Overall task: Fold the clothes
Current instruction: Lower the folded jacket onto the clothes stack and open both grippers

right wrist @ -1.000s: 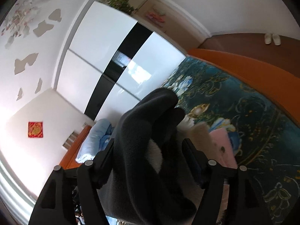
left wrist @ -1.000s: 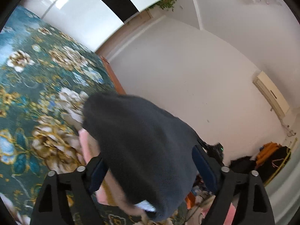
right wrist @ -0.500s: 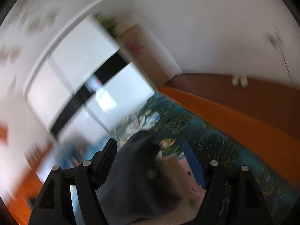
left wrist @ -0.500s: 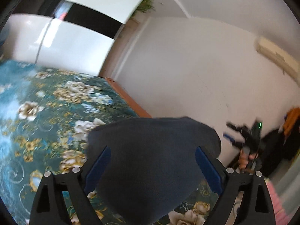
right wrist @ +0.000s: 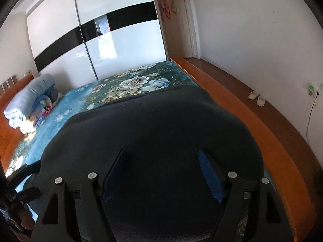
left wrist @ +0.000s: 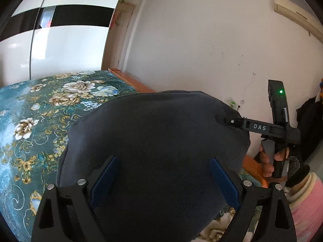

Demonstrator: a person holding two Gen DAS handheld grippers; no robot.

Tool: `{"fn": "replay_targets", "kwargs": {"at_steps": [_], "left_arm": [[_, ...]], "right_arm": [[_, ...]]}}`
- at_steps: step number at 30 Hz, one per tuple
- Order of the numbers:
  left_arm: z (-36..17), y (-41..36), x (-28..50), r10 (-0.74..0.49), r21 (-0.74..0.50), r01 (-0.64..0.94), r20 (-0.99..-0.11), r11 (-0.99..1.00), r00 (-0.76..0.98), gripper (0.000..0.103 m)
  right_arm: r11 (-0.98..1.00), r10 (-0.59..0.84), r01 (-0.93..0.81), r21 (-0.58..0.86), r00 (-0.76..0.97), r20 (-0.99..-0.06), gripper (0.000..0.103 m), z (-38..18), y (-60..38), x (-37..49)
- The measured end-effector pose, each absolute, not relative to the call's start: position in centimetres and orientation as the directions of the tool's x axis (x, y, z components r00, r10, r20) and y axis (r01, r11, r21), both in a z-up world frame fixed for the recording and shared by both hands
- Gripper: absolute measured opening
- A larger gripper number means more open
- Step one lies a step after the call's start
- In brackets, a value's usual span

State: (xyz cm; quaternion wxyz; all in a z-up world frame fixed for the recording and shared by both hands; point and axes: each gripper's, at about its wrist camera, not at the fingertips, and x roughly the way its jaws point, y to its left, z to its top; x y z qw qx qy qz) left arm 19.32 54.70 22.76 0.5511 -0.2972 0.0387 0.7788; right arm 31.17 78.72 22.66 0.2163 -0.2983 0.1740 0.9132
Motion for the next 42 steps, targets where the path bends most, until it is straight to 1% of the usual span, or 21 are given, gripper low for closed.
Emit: {"fn": "replay_targets", "kwargs": {"at_steps": [3,6,11,14,17,20,21,22,24,26,28,31,34,38,42], "left_arm": [[22.9,54.8,19.7,0.834,-0.258,-0.883,-0.505,-0.392,-0.223,0.094],[23.8,52.9,19.8,0.853,-0.311,-0.874,-0.485,-0.373,-0.192,0.094],[25.4,48.1,19.1,0.88,-0.358,-0.853,-0.423,-0.38,-0.214,0.094],[25.0,45.2,18.8,0.885,-0.378,-0.839,-0.405,-0.392,-0.23,0.096],[23.9,42.6,19.2,0.879,-0.364,-0.838,-0.408,-0.406,-0.248,0.099],[22.1,40.8,19.9,0.861,-0.322,-0.84,-0.422,-0.436,-0.285,0.1],[21.4,40.3,20.1,0.855,-0.31,-0.839,-0.426,-0.446,-0.297,0.101],[20.7,39.9,20.2,0.849,-0.303,-0.837,-0.431,-0.456,-0.306,0.102],[19.2,39.4,20.2,0.834,-0.29,-0.832,-0.452,-0.473,-0.317,0.103],[17.6,39.1,20.2,0.82,-0.281,-0.827,-0.473,-0.487,-0.322,0.103],[16.2,38.8,20.0,0.821,-0.295,-0.824,-0.478,-0.484,-0.312,0.103],[14.6,38.6,19.4,0.83,-0.324,-0.818,-0.472,-0.475,-0.295,0.103],[13.4,38.8,18.7,0.829,-0.318,-0.817,-0.469,-0.48,-0.305,0.103],[12.7,39.2,17.7,0.841,-0.312,-0.823,-0.436,-0.474,-0.32,0.103],[12.5,40.6,17.1,0.838,-0.282,-0.826,-0.415,-0.488,-0.354,0.103]], "right_arm": [[-0.833,0.291,-0.511,0.211,-0.73,-0.619,0.076,22.5,79.0,31.0],[-0.826,0.32,-0.528,0.196,-0.726,-0.609,0.076,23.0,78.1,30.9],[-0.824,0.386,-0.536,0.183,-0.768,-0.511,0.076,25.7,75.7,33.4],[-0.799,0.426,-0.566,0.204,-0.772,-0.472,0.076,26.8,74.2,35.2],[-0.796,0.452,-0.576,0.187,-0.771,-0.449,0.076,26.8,71.0,36.9],[-0.803,0.466,-0.573,0.166,-0.776,-0.425,0.076,25.4,67.4,38.1],[-0.806,0.465,-0.569,0.165,-0.78,-0.419,0.078,24.5,66.1,38.5],[-0.804,0.462,-0.568,0.173,-0.781,-0.42,0.082,23.5,65.0,38.8],[-0.801,0.456,-0.568,0.189,-0.783,-0.423,0.084,21.3,62.8,39.3],[-0.789,0.458,-0.583,0.193,-0.768,-0.447,0.085,19.0,61.2,38.9],[-0.78,0.462,-0.597,0.188,-0.751,-0.472,0.094,17.2,59.7,38.2],[-0.768,0.493,-0.621,0.153,-0.727,-0.478,0.102,15.7,57.2,36.9],[-0.76,0.517,-0.636,0.133,-0.716,-0.47,0.103,14.8,55.5,36.3],[-0.729,0.582,-0.68,0.075,-0.674,-0.455,0.103,14.2,54.4,35.9],[-0.678,0.664,-0.735,0.03,-0.629,-0.406,0.103,13.8,54.5,35.7]]}}
